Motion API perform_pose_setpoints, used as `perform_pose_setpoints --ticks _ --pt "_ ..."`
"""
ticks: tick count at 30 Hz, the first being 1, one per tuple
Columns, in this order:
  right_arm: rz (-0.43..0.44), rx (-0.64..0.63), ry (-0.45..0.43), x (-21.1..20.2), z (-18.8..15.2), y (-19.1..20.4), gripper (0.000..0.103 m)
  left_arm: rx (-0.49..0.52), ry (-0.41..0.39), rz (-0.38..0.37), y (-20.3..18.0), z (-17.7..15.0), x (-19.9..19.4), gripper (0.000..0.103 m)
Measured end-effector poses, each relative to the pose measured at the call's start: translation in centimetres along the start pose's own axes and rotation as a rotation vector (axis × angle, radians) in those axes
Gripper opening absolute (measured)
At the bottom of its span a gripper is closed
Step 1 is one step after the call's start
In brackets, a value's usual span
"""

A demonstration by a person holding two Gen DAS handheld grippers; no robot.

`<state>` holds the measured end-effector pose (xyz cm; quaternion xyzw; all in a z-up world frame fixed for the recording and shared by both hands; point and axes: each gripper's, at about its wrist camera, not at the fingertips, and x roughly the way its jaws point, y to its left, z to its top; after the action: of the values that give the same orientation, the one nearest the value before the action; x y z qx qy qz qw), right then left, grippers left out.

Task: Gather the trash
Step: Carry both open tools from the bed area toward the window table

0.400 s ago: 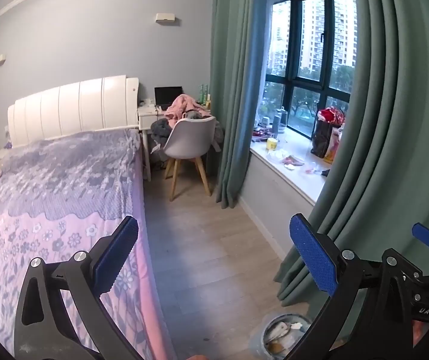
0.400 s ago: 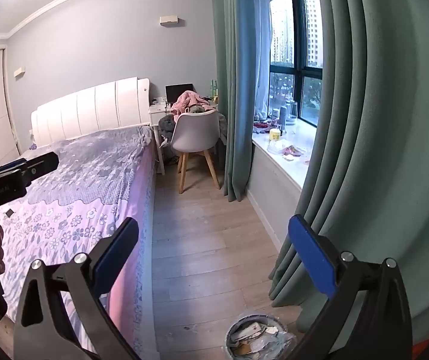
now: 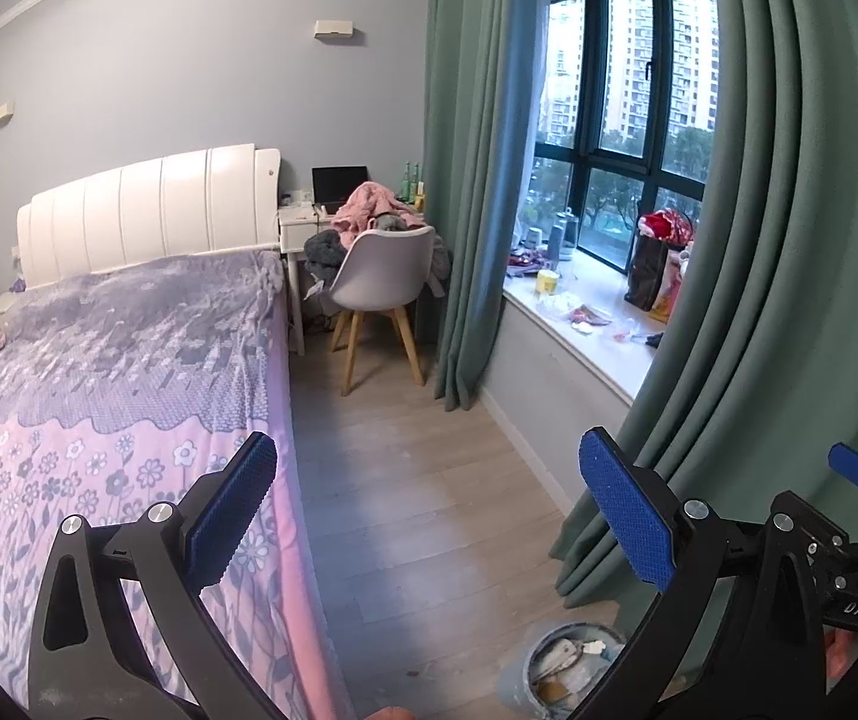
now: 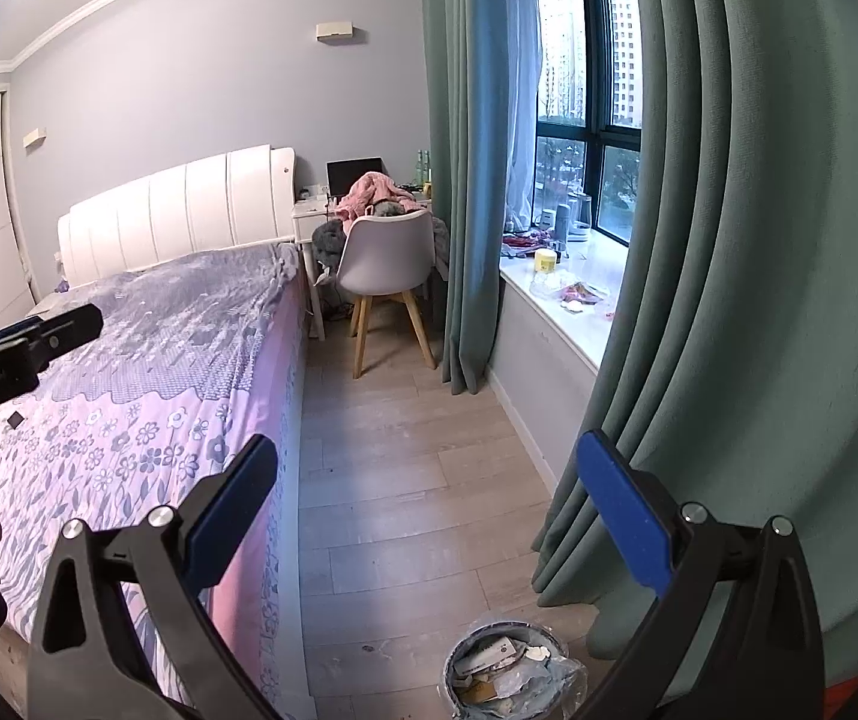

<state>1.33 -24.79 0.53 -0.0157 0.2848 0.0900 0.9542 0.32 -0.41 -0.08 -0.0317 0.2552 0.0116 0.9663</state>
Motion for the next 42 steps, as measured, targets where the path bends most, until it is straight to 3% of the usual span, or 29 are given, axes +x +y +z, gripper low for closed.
perform_pose_setpoints --ticks 9,18,24,34,42 --pt "0.004 -0.004 0.005 -0.4 -0.3 -0.7 0.097 0.028 0.013 -0.004 -0.7 0.4 -0.8 0.099" --pt "0.006 0.000 0.019 -0.8 -0.9 -0.8 0.097 -0.036 -0.021 -0.053 -0.1 -0.1 -1.7 0.099" --pt "0.011 -0.005 0.023 -0.9 -1.1 -1.0 0.097 -0.019 -0.050 -0.066 -0.6 -0.1 -2.0 0.099" --pt "0.010 0.000 0.029 -0.3 -1.4 -1.9 0.097 0.007 -0.024 -0.068 -2.2 -0.1 -0.9 0.099" --pt "-0.021 0.020 0.031 0.1 -1.8 -4.5 0.097 0.034 -0.066 -0.099 -4.8 0.6 0.0 0.099"
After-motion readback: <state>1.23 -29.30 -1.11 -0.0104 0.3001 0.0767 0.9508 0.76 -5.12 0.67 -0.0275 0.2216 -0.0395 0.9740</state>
